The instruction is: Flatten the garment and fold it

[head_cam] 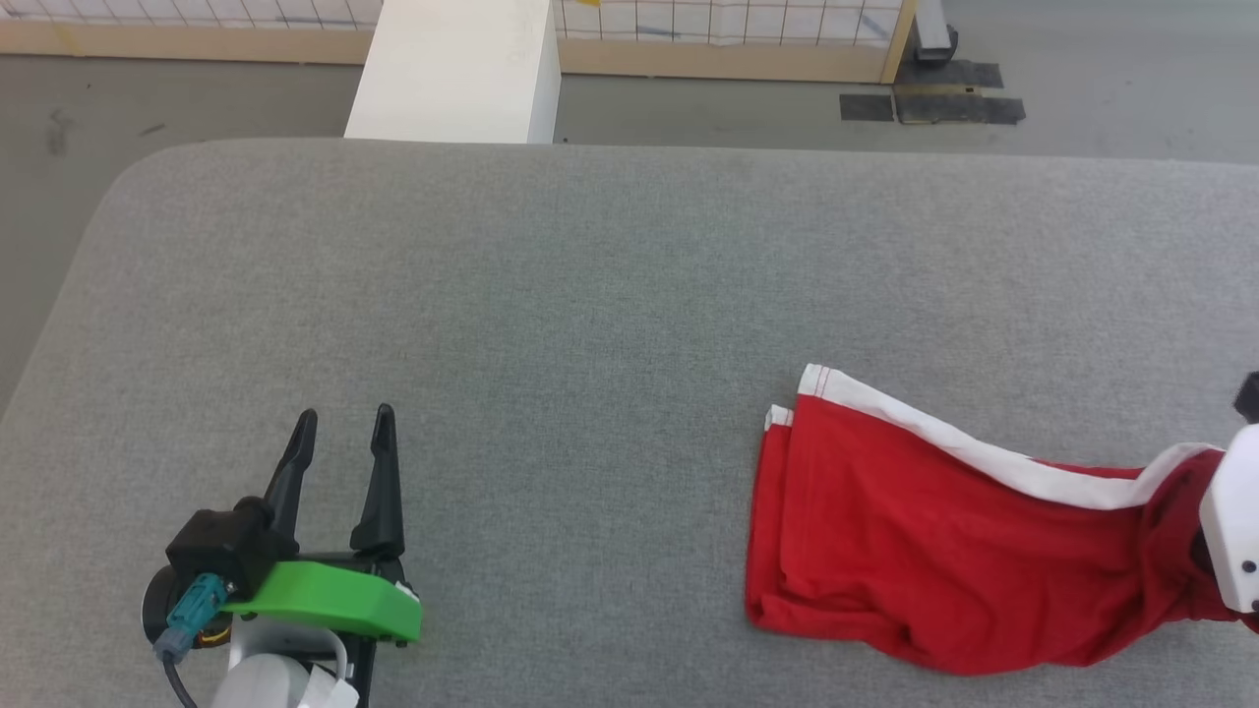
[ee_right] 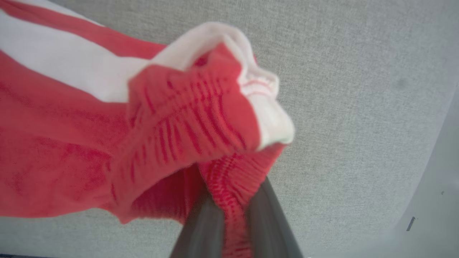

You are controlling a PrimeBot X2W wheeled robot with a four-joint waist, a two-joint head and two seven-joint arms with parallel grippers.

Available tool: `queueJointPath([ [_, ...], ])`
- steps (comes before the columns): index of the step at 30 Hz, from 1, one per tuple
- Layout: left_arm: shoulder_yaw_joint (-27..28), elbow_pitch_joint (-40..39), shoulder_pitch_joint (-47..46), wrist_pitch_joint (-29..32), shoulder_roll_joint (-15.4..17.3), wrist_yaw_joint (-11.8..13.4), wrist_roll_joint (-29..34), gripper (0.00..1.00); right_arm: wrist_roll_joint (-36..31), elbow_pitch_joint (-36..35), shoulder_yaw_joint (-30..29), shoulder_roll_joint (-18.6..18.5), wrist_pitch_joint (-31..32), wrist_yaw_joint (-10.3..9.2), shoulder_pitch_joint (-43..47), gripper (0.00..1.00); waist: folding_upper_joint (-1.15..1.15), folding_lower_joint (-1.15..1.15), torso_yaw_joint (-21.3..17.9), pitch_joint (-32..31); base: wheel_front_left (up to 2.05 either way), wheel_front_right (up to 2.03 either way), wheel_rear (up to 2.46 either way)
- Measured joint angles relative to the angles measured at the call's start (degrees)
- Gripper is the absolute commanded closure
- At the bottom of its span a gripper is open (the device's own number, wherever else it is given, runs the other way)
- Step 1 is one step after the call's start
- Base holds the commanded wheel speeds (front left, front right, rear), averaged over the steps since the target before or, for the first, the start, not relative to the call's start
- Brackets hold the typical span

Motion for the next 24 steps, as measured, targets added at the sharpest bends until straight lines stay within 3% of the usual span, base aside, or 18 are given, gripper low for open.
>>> queueJointPath([
  [7,0.3,0.4,0.1,0.0,0.0,0.0,0.0,0.00,5.1,-12.2,7.6,-3.3,11.1,0.00,0.0,1.00,0.00,0.00,-0.5,-1.6,0.00,0.00,0.00],
  [11,0.1,0.5,0.2,0.0,0.0,0.0,0.0,0.00,7.6,-17.0,10.8,-2.3,13.8,0.00,-0.1,1.00,0.00,0.00,-0.5,-2.3,0.00,0.00,0.00],
  [16,-0.5,0.5,0.4,0.0,0.0,0.0,0.0,0.00,7.6,-17.1,14.6,2.2,13.1,0.00,-2.0,1.00,0.00,0.00,-0.2,-2.3,0.00,0.00,0.00],
  [24,-1.2,0.3,0.4,0.0,-0.2,0.0,-0.2,0.00,2.7,-7.5,16.5,13.5,4.2,0.00,-6.7,1.00,0.00,0.00,1.0,-0.6,0.00,0.00,0.00],
])
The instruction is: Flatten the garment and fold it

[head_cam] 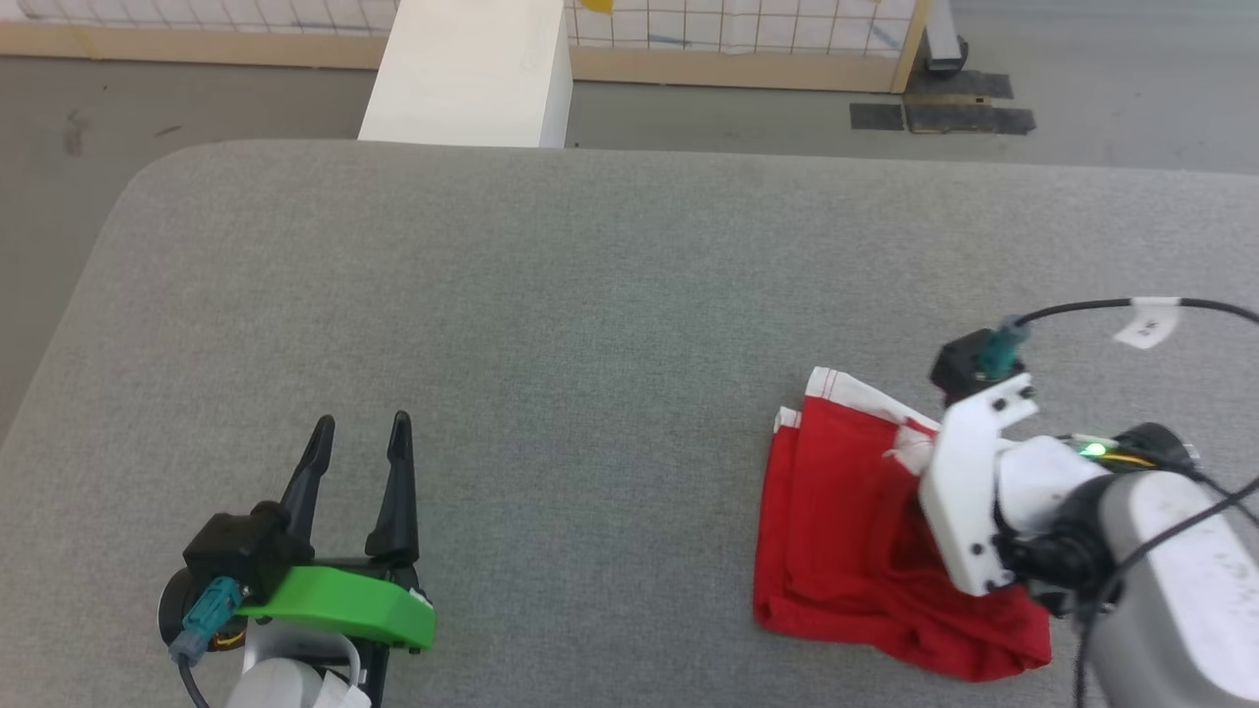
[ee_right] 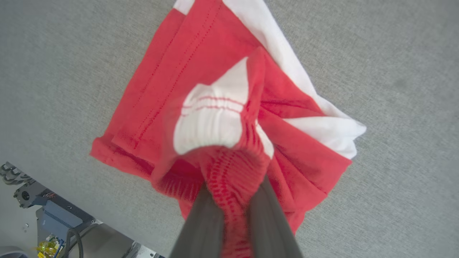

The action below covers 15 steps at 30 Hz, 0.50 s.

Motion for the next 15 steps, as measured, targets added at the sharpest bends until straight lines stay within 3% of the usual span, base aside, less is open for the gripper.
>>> queueJointPath([
  [5,-0.1,-0.1,0.0,0.0,-0.1,0.0,-0.3,0.00,-3.0,6.4,1.5,4.8,-4.7,-0.01,-1.5,1.00,0.00,0.00,0.9,1.2,0.00,0.00,0.00],
  [13,-0.1,0.0,-0.1,0.0,-0.2,0.0,-0.4,0.00,-5.3,13.0,2.9,6.7,-9.0,-0.01,-3.1,1.00,0.00,0.00,1.3,2.3,0.00,0.00,0.00],
  [14,-0.1,0.0,-0.1,0.0,-0.2,0.0,-0.4,0.00,-5.2,13.4,3.1,6.8,-9.6,-0.01,-3.4,0.62,0.00,0.00,1.3,2.2,0.00,0.00,0.00],
  [15,-0.1,0.0,-0.1,0.0,-0.2,0.0,-0.4,0.00,-5.2,13.7,3.7,6.7,-9.7,-0.01,-3.6,0.00,0.00,0.00,1.2,2.1,0.00,0.00,0.00],
])
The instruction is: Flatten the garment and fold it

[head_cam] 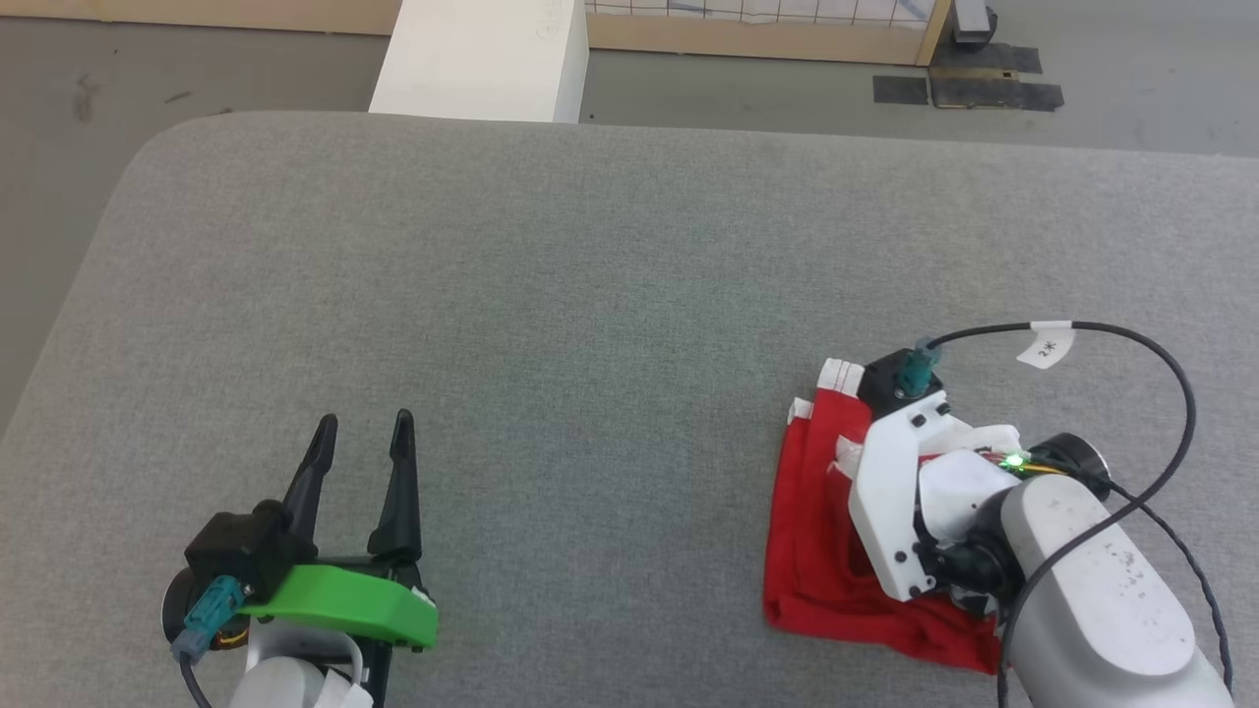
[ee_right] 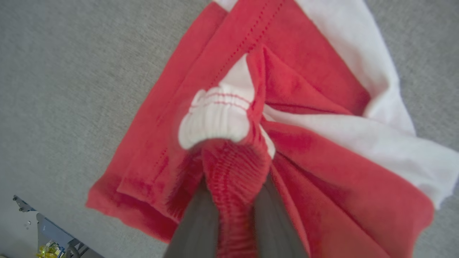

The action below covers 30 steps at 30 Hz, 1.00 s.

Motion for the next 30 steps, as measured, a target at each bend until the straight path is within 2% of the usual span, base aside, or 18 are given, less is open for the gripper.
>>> queueJointPath([
  [5,0.1,0.1,0.0,0.0,-0.1,0.0,0.0,0.00,2.4,-1.1,3.5,-0.7,-0.4,0.00,-0.9,0.00,0.00,0.00,-0.6,-0.8,0.00,0.00,0.00],
  [12,0.3,0.3,0.2,0.0,-0.1,0.0,0.0,0.00,10.3,-9.1,7.3,-3.9,2.4,0.00,-1.9,0.00,0.00,0.00,-2.1,-2.6,0.00,0.00,0.00],
  [18,0.5,0.3,0.4,0.0,-0.1,0.0,0.0,0.00,16.3,-17.4,4.5,-5.1,3.0,0.00,-1.7,0.00,0.00,0.00,-3.8,-4.1,0.00,0.00,0.00],
  [22,0.6,0.2,0.6,0.0,0.0,0.0,0.0,0.00,16.9,-22.5,-0.5,-5.2,-2.7,-0.01,-1.3,0.00,0.00,0.00,-5.1,-4.8,0.00,0.00,0.00],
  [30,0.6,-0.1,0.7,0.0,-0.1,0.0,0.0,0.00,14.2,-27.2,-12.5,-3.4,-26.1,-0.02,3.8,0.00,0.00,0.00,-7.4,-5.8,0.00,0.00,0.00],
])
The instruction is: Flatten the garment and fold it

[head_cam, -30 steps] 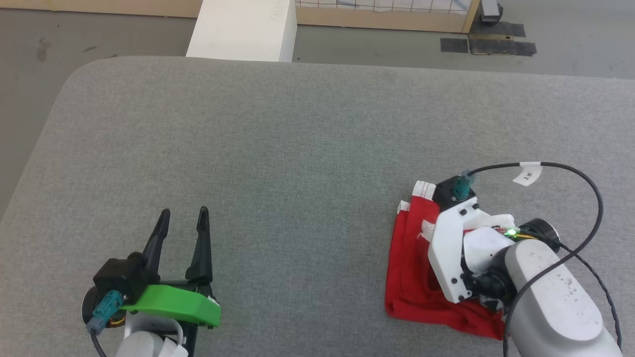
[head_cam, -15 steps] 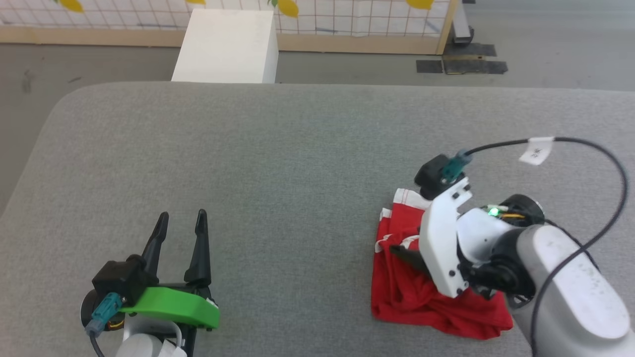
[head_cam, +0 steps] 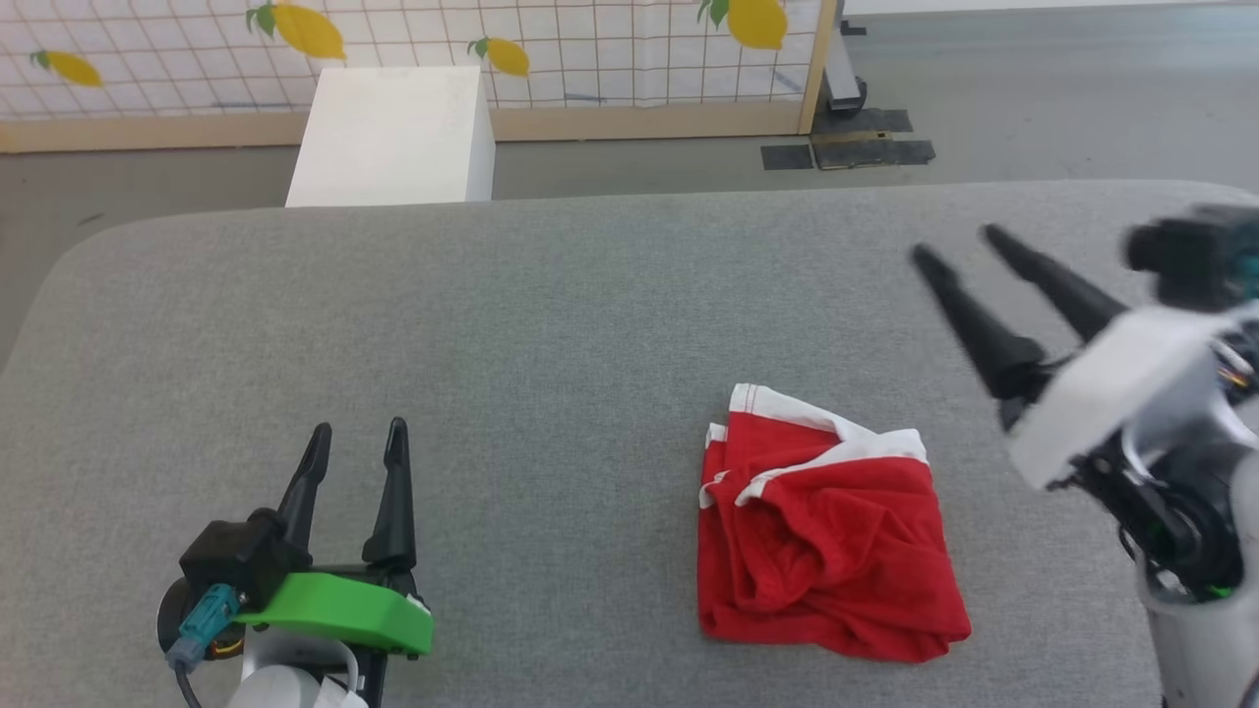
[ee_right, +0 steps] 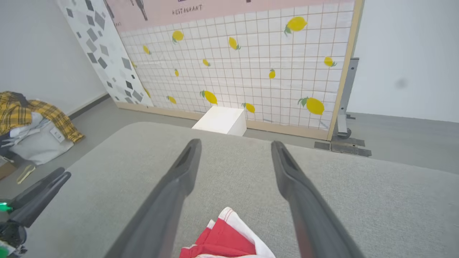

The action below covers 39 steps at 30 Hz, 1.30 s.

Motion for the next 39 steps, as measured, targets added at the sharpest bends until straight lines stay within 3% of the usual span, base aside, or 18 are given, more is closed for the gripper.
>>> queueJointPath([
  [11,-0.2,-0.2,0.5,0.0,-0.1,0.0,0.0,0.00,-3.8,3.0,-10.4,-0.9,-30.4,0.00,13.8,0.00,0.00,0.00,-0.6,-0.9,0.00,0.00,0.00],
  [15,-0.2,-0.2,0.5,0.0,-0.1,0.0,0.0,0.00,-4.2,5.4,-11.0,-1.2,-36.4,0.00,17.4,0.00,0.00,0.00,-0.4,-0.7,0.00,0.00,0.00],
  [20,-0.2,-0.3,0.6,0.0,-0.3,0.0,0.0,0.00,-4.0,8.7,-11.3,-1.3,-38.9,0.00,18.8,0.00,0.00,0.00,0.0,-0.3,0.00,0.00,0.00],
  [25,-0.4,-0.1,0.6,0.0,-0.5,0.0,0.1,0.00,-4.2,12.2,-9.9,-2.5,-33.3,0.00,18.0,0.00,0.00,0.00,0.6,0.1,0.00,0.00,0.00],
  [31,-0.5,0.1,0.6,0.0,-0.7,0.0,0.1,0.00,-5.5,16.9,-3.2,-4.6,-16.9,0.00,13.7,0.00,0.00,0.00,1.6,0.6,0.00,0.00,0.00],
  [39,-0.7,0.2,0.4,0.0,-0.9,0.0,0.1,0.00,-7.3,22.9,1.8,-4.1,2.8,0.01,8.1,0.00,0.00,0.00,3.0,2.0,0.00,0.00,0.00],
])
